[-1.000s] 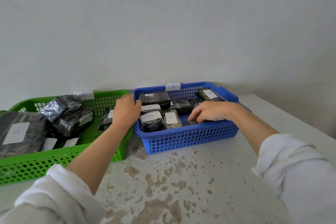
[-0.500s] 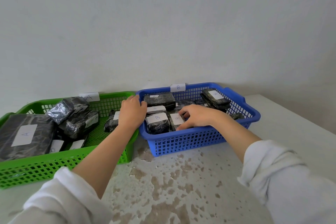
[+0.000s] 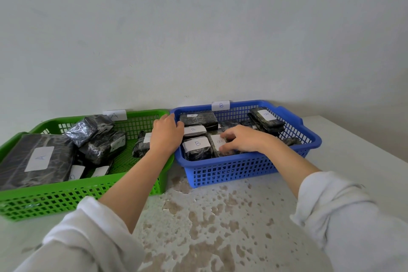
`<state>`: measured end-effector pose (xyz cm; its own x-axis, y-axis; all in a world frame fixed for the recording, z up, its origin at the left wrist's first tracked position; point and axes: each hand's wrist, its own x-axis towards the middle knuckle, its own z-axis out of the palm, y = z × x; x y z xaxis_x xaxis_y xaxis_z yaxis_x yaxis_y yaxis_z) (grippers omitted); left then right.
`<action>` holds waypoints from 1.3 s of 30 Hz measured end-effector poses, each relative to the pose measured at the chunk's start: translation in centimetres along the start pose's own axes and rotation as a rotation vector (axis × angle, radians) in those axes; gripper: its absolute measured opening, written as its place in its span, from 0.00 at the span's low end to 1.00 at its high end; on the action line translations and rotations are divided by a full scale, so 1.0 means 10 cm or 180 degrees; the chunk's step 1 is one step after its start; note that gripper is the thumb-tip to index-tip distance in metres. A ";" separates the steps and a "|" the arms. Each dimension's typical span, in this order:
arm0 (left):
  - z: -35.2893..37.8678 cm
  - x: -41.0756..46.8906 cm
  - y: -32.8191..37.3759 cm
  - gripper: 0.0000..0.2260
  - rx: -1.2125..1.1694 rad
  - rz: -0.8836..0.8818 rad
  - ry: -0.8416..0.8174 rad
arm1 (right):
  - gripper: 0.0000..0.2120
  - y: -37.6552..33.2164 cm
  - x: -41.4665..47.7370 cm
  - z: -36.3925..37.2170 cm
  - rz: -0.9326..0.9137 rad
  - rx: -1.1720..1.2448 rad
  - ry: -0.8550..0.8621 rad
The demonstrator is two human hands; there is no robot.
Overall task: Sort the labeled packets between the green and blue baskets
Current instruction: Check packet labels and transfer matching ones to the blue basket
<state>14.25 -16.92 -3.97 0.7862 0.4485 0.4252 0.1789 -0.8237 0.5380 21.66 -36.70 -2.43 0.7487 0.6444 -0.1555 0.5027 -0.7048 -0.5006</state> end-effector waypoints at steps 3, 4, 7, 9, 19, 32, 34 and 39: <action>-0.03 0.00 -0.01 0.10 0.0021 -0.0005 -0.0086 | 0.26 -0.03 -0.01 0.00 -0.0107 -0.0114 0.0271; -0.06 0.00 -0.01 0.11 0.0062 0.0015 -0.0167 | 0.25 -0.05 -0.01 0.01 -0.0136 -0.0142 0.0373; -0.22 -0.02 -0.02 0.18 0.0047 -0.0014 -0.0382 | 0.21 -0.20 -0.01 0.02 -0.0320 0.0054 0.0811; -0.42 -0.05 -0.08 0.19 0.0066 0.0002 -0.0285 | 0.17 -0.38 -0.01 0.04 -0.0556 0.0290 0.1182; -1.68 -0.13 -1.33 0.26 0.1156 0.0290 0.0196 | 0.14 -1.71 0.38 0.62 -0.1586 -0.0056 0.1000; -1.47 0.07 -1.84 0.17 -0.0571 -0.0379 0.0390 | 0.16 -2.05 1.07 1.01 -0.0902 0.0964 0.0745; -1.53 0.08 -1.85 0.16 -0.1445 -0.0608 0.0374 | 0.19 -2.07 1.09 1.01 -0.0735 0.1413 0.0834; -1.53 0.02 -1.66 0.17 -0.1395 0.0215 -0.0119 | 0.27 -2.16 1.06 0.89 -0.0243 0.3194 0.0293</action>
<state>2.36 2.11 -1.70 0.8098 0.3793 0.4476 -0.1348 -0.6222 0.7712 14.87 -12.01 -0.88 0.7815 0.6221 -0.0480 -0.0134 -0.0602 -0.9981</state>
